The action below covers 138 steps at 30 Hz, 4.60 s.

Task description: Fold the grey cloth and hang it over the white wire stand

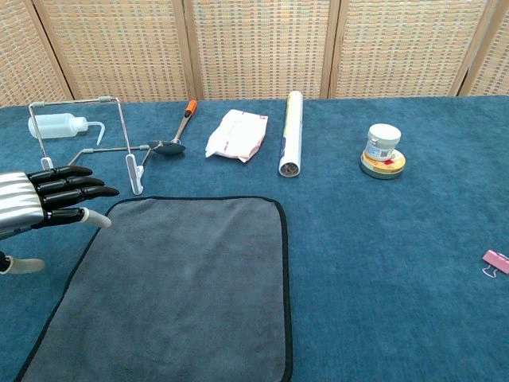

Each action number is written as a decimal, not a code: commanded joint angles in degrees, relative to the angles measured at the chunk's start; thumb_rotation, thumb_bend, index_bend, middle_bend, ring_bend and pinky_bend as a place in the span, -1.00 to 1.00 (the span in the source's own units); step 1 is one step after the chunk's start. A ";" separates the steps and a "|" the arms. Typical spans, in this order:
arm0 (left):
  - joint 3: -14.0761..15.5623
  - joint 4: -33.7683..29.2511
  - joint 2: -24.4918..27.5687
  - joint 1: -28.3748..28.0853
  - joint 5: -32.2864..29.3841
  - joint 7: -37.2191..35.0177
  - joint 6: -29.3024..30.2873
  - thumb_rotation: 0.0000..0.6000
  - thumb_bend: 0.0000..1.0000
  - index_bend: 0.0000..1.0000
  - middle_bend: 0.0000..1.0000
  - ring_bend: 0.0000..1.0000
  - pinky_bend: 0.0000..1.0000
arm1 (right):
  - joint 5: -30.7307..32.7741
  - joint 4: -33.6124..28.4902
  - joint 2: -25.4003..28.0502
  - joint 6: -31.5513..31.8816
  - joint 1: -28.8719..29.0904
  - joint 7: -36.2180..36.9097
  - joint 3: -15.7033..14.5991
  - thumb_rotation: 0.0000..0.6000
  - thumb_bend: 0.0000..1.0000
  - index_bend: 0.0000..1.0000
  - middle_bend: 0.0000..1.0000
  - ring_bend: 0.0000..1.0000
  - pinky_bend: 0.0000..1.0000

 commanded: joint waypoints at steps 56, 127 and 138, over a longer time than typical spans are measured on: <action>5.73 -0.91 -4.31 -4.51 -3.50 6.77 -0.13 1.00 -0.31 -0.03 -1.00 -1.00 -1.00 | -0.11 -0.86 1.60 0.00 -0.27 3.15 -0.19 1.00 -1.00 -1.00 -1.00 -1.00 -1.00; -6.60 -21.26 -12.12 -25.35 -9.33 18.30 -20.81 1.00 -0.25 0.32 -1.00 -1.00 -1.00 | -0.12 0.49 1.43 -0.17 0.02 2.74 -0.12 1.00 -1.00 -1.00 -1.00 -1.00 -1.00; -7.30 -19.13 -15.44 -27.08 -10.74 18.97 -22.46 1.00 -0.35 -0.61 -1.00 -1.00 -1.00 | 0.37 0.21 1.94 -0.34 -0.12 3.64 0.01 1.00 -1.00 -1.00 -1.00 -1.00 -1.00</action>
